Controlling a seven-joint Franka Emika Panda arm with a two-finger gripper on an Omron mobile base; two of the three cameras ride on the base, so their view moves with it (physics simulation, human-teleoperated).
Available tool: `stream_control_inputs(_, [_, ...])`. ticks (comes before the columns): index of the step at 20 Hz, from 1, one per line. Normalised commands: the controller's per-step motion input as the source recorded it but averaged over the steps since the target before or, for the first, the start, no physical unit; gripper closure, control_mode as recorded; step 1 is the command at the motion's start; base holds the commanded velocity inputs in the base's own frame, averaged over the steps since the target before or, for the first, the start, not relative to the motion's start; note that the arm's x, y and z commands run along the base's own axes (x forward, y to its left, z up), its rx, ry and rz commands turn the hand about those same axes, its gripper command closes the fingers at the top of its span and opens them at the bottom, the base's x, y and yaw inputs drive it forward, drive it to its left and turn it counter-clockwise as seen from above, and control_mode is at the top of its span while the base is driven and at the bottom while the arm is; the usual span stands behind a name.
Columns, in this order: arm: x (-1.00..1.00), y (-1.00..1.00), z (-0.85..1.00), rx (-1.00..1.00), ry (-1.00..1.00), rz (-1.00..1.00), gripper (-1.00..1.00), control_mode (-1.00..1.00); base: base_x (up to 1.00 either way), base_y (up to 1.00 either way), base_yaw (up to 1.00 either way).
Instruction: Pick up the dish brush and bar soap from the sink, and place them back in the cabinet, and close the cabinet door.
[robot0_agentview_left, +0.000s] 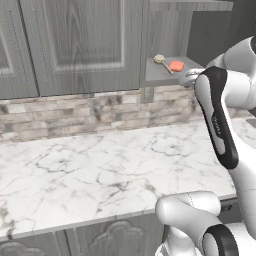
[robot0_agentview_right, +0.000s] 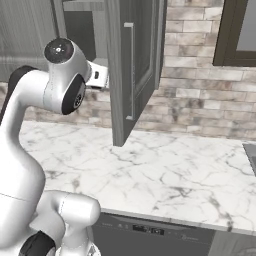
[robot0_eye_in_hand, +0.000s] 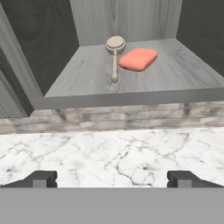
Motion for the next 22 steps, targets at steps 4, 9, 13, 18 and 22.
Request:
stream_control_inputs(4, [-0.28,-0.02,0.06,0.0,0.0,-0.03,-1.0,-1.0,0.0,0.0,0.0])
stream_control_inputs(9, [-0.4,-0.08,0.05,0.0,0.0,-0.02,-1.0,-1.0,0.0,0.0,0.0])
stream_control_inputs(13, [-0.54,-0.06,0.08,0.0,0.0,-0.02,-1.0,-1.0,0.0,0.0,0.0])
stream_control_inputs(18, [-0.46,0.0,0.06,0.0,0.0,-0.1,-1.0,-1.0,0.0,0.0,0.0])
stream_control_inputs(22, [-0.37,-0.09,0.08,0.02,0.0,-0.15,-1.0,-1.0,0.0,0.0,0.0])
